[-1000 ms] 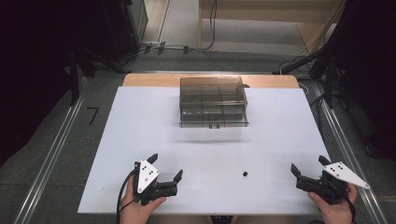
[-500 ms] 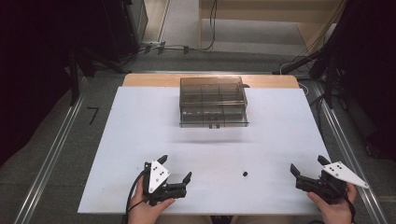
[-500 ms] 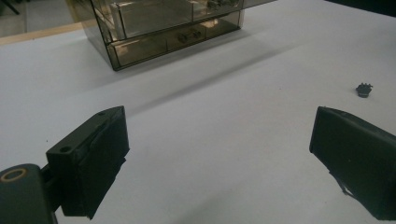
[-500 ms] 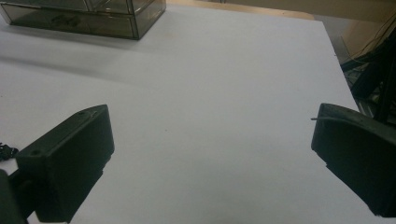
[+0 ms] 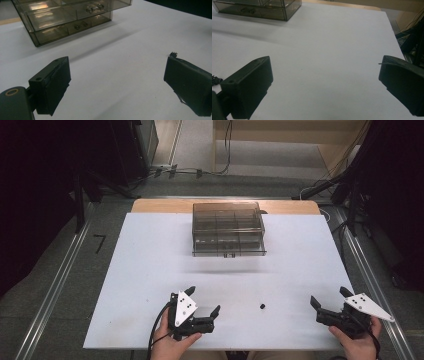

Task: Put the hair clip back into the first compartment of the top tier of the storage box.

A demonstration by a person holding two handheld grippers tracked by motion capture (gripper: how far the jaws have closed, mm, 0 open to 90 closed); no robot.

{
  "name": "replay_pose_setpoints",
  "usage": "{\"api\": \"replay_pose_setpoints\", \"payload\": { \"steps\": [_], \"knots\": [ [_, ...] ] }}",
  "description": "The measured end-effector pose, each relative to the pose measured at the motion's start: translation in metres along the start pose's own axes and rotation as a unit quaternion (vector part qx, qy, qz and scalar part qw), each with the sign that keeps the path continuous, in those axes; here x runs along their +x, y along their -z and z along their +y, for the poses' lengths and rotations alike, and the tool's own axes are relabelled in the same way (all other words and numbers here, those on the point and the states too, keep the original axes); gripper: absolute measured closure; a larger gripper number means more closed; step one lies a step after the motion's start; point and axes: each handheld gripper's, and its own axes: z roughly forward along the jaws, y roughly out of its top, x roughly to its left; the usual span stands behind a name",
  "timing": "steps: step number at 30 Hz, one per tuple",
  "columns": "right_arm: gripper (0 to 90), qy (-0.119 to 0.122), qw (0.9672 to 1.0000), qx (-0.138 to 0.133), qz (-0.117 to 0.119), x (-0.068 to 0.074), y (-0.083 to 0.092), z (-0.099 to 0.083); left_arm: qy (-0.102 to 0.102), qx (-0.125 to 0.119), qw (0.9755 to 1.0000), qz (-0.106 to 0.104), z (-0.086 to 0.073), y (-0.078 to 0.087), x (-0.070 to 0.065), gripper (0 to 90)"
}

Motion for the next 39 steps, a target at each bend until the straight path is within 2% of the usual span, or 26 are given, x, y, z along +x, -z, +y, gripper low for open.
{"api": "replay_pose_setpoints", "payload": {
  "steps": [4, 14, 27, 29, 39],
  "knots": [
    [0.0, 0.0, 1.0, 0.0, -0.001, -0.001, 0.0, 0.0, 0.008, 0.003, 0.9999, -0.012, 0.002, -0.007, -0.005, 7.1],
    [0.0, 0.002, 1.0, 0.0, 0.0, -0.001, 0.0, 0.0, -0.005, 0.003, 0.9995, -0.03, 0.009, -0.022, -0.022, 9.4],
    [0.0, 0.003, 1.0, -0.001, 0.001, -0.001, 0.001, 0.0, -0.006, -0.001, 0.9989, -0.047, 0.023, -0.041, -0.043, 14.8],
    [0.0, 0.003, 1.0, -0.001, 0.0, -0.001, 0.001, 0.0, -0.012, 0.0, 0.9988, -0.048, 0.025, -0.044, -0.046, 16.1],
    [0.0, 0.003, 1.0, 0.0, -0.001, -0.001, 0.0, -0.001, -0.014, 0.001, 0.9975, -0.07, 0.033, -0.062, -0.061, 17.8]
  ]
}}
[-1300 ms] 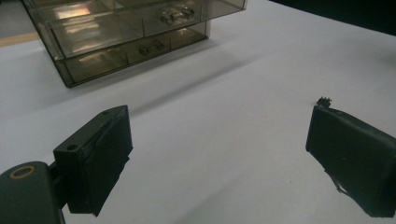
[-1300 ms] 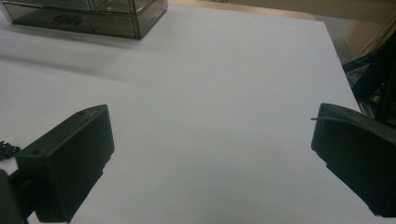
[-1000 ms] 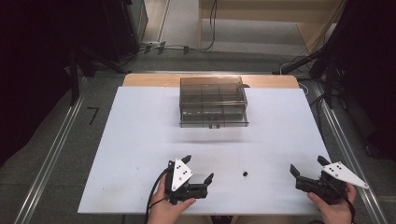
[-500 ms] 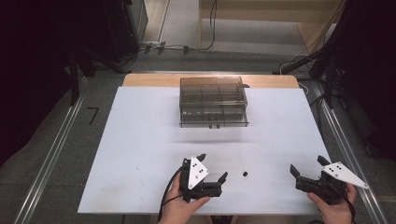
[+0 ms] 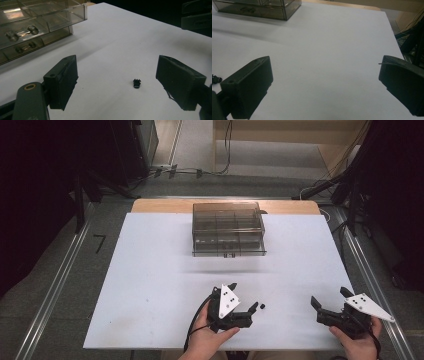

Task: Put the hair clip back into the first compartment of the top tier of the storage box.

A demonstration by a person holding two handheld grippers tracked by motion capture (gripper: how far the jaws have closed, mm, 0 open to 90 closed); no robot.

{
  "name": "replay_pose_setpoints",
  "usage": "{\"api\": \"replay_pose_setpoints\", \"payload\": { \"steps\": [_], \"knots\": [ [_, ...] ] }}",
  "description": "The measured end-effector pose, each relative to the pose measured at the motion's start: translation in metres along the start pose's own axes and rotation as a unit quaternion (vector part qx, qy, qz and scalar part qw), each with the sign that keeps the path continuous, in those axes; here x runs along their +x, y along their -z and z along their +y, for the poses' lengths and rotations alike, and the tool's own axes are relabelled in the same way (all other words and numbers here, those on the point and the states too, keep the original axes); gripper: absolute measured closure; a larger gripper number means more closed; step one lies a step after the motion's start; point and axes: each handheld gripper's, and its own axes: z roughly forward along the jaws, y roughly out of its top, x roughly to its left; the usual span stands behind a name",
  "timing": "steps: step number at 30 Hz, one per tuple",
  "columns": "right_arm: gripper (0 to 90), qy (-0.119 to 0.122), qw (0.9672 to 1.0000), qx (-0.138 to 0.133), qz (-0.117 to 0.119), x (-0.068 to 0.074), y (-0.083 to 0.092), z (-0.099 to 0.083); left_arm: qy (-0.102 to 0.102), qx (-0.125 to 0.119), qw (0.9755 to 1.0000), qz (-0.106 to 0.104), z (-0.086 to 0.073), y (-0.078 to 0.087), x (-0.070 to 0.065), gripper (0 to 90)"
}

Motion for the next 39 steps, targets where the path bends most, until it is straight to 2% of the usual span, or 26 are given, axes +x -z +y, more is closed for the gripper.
{"api": "replay_pose_setpoints", "payload": {
  "steps": [7, 18, 28, 32, 39],
  "knots": [
    [0.0, 0.0, 1.0, 0.0, 0.001, 0.0, 0.0, 0.0, -0.009, 0.002, 1.0, -0.003, 0.002, -0.009, -0.007, 18.7],
    [0.0, 0.002, 1.0, 0.001, 0.0, 0.0, 0.0, 0.0, 0.01, 0.014, 0.9997, -0.016, 0.001, -0.023, -0.011, 19.4],
    [0.0, 0.002, 1.0, 0.001, 0.0, 0.0, 0.0, -0.001, 0.019, 0.03, 0.9993, -0.015, -0.003, -0.032, -0.008, 23.0],
    [0.0, 0.002, 1.0, 0.001, 0.001, 0.0, 0.0, 0.0, 0.028, 0.035, 0.9987, -0.027, -0.005, -0.035, -0.01, 25.4],
    [0.0, 0.004, 1.0, 0.002, 0.001, 0.0, -0.001, -0.001, 0.02, 0.043, 0.9985, -0.027, -0.007, -0.042, -0.012, 29.2]
  ]
}}
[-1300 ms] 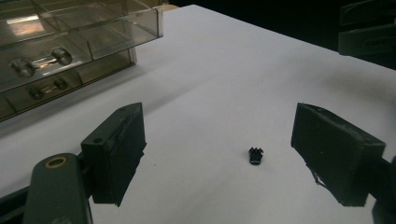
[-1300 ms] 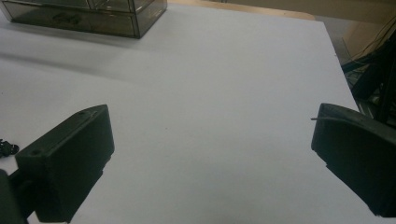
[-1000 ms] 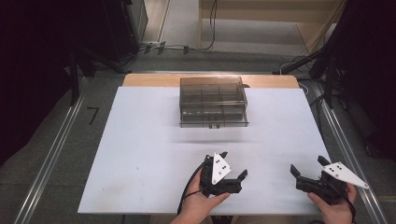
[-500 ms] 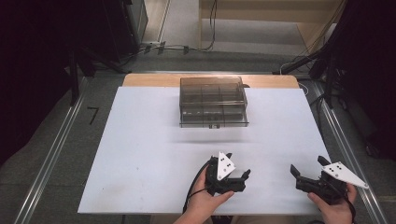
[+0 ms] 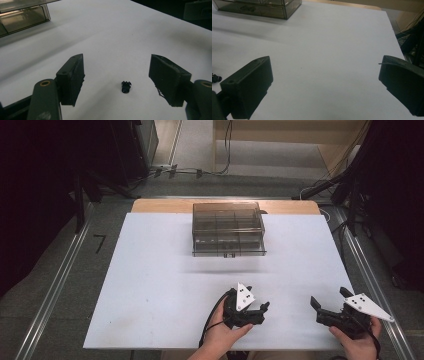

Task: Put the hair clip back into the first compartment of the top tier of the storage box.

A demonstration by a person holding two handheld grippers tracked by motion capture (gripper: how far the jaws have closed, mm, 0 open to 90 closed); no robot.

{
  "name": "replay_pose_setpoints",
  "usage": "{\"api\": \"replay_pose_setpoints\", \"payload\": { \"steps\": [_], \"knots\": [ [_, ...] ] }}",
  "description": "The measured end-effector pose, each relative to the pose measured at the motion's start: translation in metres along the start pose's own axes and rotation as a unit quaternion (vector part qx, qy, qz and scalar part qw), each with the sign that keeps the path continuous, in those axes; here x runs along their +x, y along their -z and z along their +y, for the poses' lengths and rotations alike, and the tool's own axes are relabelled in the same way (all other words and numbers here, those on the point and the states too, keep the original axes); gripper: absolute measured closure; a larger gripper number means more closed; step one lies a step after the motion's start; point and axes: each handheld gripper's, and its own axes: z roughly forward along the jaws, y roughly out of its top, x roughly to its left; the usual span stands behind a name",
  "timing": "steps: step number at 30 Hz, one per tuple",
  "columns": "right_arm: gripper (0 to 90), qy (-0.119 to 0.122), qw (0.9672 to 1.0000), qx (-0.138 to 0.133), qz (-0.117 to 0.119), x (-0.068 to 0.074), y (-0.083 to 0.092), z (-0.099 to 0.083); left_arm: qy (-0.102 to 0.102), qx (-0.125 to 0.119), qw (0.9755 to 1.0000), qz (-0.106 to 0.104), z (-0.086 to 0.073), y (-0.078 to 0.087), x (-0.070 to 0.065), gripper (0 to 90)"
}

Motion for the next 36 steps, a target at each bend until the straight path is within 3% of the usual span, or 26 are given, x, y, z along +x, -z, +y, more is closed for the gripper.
{"api": "replay_pose_setpoints", "payload": {
  "steps": [3, 7, 19, 36],
  "knots": [
    [0.0, 0.0, 1.0, 0.0, 0.0, 0.0, 0.0, 0.0, 0.004, 0.003, 1.0, -0.007, 0.0, -0.002, -0.002, 29.7],
    [0.0, 0.0, 1.0, 0.001, 0.0, 0.0, 0.0, 0.0, -0.008, 0.01, 0.9998, -0.013, 0.0, -0.006, -0.006, 33.3],
    [0.0, 0.0, 1.0, 0.002, 0.001, 0.0, 0.0, 0.0, -0.016, 0.037, 0.9991, -0.01, 0.0, -0.015, -0.01, 46.7],
    [0.0, 0.001, 1.0, 0.002, 0.003, 0.0, -0.001, 0.0, 0.01, 0.072, 0.9972, -0.02, -0.002, -0.023, -0.008, 63.9]
  ]
}}
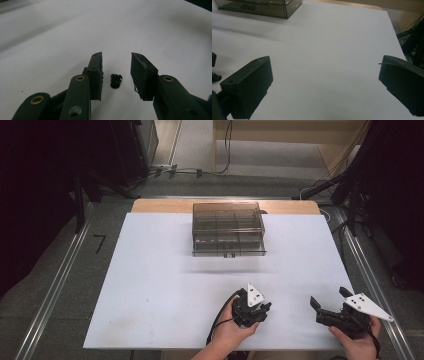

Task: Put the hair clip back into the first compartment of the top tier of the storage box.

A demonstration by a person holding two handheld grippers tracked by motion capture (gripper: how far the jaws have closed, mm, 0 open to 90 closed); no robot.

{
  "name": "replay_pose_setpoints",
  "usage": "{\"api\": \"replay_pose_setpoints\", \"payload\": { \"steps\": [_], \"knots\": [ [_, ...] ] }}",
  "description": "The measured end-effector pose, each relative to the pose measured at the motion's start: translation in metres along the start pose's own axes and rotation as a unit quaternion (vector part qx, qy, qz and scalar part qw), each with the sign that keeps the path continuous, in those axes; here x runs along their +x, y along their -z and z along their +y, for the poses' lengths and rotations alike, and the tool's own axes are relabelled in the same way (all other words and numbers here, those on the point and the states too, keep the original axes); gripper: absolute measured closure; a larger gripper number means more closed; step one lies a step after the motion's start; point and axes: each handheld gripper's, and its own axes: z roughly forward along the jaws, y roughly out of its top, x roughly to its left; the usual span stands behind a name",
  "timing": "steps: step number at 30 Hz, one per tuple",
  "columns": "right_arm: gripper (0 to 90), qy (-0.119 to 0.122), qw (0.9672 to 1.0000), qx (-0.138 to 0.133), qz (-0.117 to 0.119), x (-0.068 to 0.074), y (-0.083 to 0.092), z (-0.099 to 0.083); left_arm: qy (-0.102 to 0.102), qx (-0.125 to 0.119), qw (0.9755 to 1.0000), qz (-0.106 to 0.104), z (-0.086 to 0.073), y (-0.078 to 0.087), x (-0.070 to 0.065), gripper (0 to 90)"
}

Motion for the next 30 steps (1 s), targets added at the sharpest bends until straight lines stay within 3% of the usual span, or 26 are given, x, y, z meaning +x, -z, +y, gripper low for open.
{"api": "replay_pose_setpoints", "payload": {
  "steps": [30],
  "knots": [
    [0.0, 0.0, 1.0, 0.001, 0.0, -0.0002, -0.0005, -0.0002, 0.017, 0.032, 0.9993, -0.005, -0.0008, -0.0046, 0.0011, 76.6]
  ]
}}
